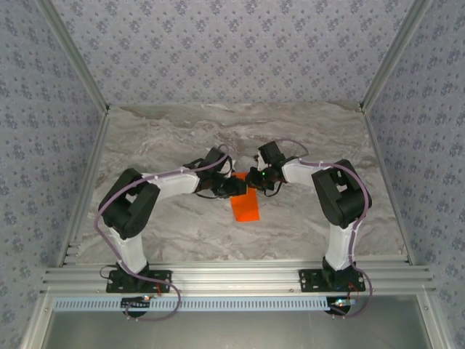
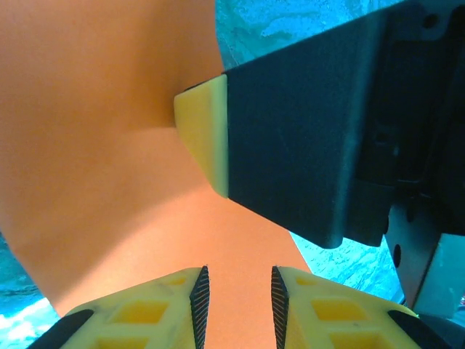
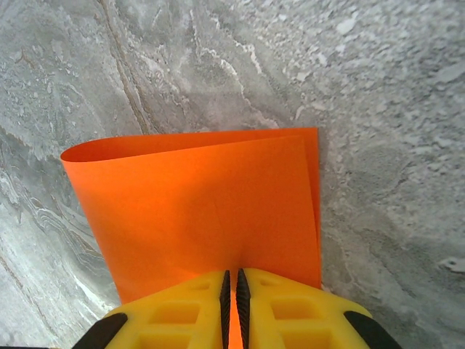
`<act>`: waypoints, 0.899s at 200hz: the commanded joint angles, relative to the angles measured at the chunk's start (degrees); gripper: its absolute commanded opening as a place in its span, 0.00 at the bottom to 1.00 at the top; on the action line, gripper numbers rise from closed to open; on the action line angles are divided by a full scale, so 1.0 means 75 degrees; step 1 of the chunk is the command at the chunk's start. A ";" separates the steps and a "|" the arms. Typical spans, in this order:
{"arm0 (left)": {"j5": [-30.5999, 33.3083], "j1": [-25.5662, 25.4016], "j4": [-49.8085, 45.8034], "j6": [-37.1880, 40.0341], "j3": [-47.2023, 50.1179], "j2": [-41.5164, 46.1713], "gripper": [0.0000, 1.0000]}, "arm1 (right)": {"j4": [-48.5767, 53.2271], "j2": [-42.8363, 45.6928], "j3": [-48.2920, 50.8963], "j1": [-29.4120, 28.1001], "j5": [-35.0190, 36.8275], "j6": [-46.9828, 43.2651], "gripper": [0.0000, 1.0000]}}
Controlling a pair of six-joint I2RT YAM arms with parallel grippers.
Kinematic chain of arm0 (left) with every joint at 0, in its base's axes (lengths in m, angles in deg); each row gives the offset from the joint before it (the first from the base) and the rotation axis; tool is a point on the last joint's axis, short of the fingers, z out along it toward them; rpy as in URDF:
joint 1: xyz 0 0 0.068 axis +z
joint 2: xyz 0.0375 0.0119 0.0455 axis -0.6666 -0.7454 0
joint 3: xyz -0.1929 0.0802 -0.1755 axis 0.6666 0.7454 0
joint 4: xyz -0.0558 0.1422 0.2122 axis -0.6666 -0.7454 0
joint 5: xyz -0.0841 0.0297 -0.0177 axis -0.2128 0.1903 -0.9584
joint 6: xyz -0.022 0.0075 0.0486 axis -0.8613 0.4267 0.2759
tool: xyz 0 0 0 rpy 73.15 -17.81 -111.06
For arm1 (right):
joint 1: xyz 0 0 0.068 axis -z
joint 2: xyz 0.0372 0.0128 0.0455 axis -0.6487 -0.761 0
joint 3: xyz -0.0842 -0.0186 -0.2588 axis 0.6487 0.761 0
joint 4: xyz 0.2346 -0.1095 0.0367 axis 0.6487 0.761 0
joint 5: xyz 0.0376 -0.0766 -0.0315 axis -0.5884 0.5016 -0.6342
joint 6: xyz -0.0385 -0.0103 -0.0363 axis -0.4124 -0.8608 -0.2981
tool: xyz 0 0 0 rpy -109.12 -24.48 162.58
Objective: Fold a paper plane with a square sheet of paper (fold left side to right side)
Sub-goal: First fold the square sheet of paper in half at the center of the table.
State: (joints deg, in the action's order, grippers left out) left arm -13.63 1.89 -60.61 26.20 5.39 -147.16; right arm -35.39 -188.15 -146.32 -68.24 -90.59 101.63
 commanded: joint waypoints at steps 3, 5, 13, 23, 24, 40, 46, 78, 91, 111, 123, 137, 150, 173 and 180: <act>-0.0025 -0.0091 0.0053 0.0195 0.0136 -0.0200 0.30 | 0.0761 -0.0281 0.0189 -0.0072 0.0419 0.0132 0.17; -0.0019 -0.0103 0.0057 0.0197 0.0152 -0.0200 0.30 | 0.0761 -0.0272 0.0176 -0.0069 0.0419 0.0140 0.17; -0.0023 -0.0130 0.0075 0.0204 0.0207 -0.0219 0.30 | 0.0778 -0.0269 0.0160 -0.0078 0.0419 0.0140 0.16; -0.0024 -0.0172 0.0105 0.0212 0.0292 -0.0214 0.30 | 0.0805 -0.0272 0.0153 -0.0074 0.0439 0.0120 0.17; -0.0019 -0.0184 0.0105 0.0213 0.0300 -0.0211 0.30 | 0.0807 -0.0277 0.0156 -0.0071 0.0441 0.0125 0.17; -0.0026 -0.0243 0.0111 0.0265 0.0485 -0.0145 0.30 | 0.0832 -0.0272 0.0149 -0.0069 0.0464 0.0114 0.17; -0.0022 -0.0262 0.0134 0.0271 0.0578 -0.0107 0.30 | 0.0834 -0.0269 0.0146 -0.0072 0.0465 0.0118 0.17; -0.0027 -0.0355 0.0210 0.0307 0.1091 0.0156 0.29 | 0.0863 -0.0279 0.0148 -0.0074 0.0480 0.0125 0.17; -0.0027 -0.0417 0.0223 0.0350 0.1282 0.0273 0.29 | 0.0869 -0.0269 0.0160 -0.0081 0.0497 0.0122 0.17; -0.0036 -0.0529 0.0194 0.0409 0.1585 0.0519 0.28 | 0.0906 -0.0256 0.0168 -0.0075 0.0524 0.0131 0.17; -0.0036 -0.0599 0.0170 0.0455 0.1768 0.0690 0.28 | 0.0922 -0.0257 0.0171 -0.0078 0.0545 0.0120 0.16; -0.0036 -0.0671 0.0163 0.0490 0.1950 0.0878 0.28 | 0.0922 -0.0249 0.0182 -0.0091 0.0554 0.0125 0.16; -0.0030 -0.0746 0.0170 0.0500 0.2113 0.1028 0.28 | 0.0918 -0.0253 0.0189 -0.0091 0.0571 0.0129 0.16; -0.0064 -0.0902 0.0294 0.0532 0.2347 0.1235 0.28 | 0.0915 -0.0258 0.0201 -0.0102 0.0570 0.0122 0.16; -0.0093 -0.0948 0.0384 0.0519 0.2414 0.1285 0.28 | 0.0935 -0.0259 0.0195 -0.0103 0.0567 0.0130 0.16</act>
State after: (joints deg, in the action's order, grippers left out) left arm -13.01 -3.60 -56.02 28.97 21.43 -139.79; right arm -34.95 -188.13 -146.34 -68.56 -90.28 102.04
